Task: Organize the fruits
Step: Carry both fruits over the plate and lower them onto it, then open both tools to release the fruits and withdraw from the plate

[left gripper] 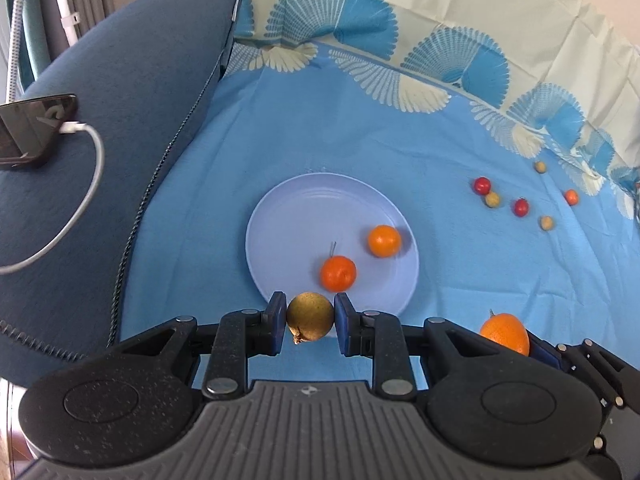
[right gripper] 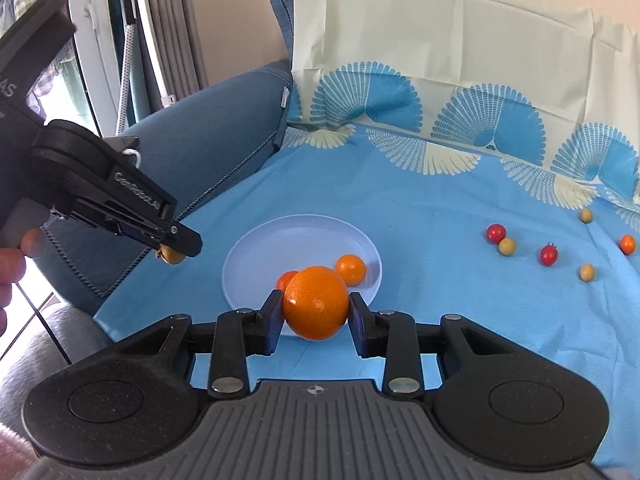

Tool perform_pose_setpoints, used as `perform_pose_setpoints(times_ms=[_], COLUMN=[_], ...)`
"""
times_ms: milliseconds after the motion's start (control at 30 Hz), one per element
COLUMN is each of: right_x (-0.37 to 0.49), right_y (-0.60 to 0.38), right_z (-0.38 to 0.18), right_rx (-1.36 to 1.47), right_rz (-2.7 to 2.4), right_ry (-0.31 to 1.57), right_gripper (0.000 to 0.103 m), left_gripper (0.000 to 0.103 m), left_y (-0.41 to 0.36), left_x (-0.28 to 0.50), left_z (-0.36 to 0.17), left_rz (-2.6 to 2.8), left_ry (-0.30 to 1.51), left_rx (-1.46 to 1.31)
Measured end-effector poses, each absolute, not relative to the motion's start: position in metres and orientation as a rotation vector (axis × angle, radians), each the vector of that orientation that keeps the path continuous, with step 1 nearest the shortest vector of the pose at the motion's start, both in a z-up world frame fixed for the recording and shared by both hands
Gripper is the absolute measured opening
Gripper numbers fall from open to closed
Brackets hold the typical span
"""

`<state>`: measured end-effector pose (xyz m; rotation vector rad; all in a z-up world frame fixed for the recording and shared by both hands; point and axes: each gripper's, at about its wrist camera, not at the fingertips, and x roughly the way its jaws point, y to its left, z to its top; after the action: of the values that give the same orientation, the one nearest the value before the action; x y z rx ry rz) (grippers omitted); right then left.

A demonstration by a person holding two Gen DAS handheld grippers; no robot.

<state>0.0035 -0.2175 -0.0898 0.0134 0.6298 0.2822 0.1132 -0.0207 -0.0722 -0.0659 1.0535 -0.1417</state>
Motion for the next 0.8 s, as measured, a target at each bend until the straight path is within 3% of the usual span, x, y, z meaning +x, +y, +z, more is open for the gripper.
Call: perform_pose_setpoints(times_ms=[733, 767, 800], right_x=[0.12, 0.122, 0.124], right_y=[-0.195, -0.193, -0.191], right_z=[-0.167, -0.17, -0.171], right_rx=[-0.082, -0.09, -0.096], right_rz=[0.299, 0.306, 0.311], right_ry=[0.791, 0.798, 0.804], right_gripper=[0.036, 0.036, 0.036], left_gripper=[0.028, 0.033, 0.054], left_y=[-0.042, -0.042, -0.042], left_x=[0.213, 0.214, 0.215], left_z=[-0.161, -0.163, -0.164], left_rz=[-0.101, -0.1, -0.104], left_ry=[1.166, 1.17, 1.172], left_rx=[0.019, 0.02, 0.018])
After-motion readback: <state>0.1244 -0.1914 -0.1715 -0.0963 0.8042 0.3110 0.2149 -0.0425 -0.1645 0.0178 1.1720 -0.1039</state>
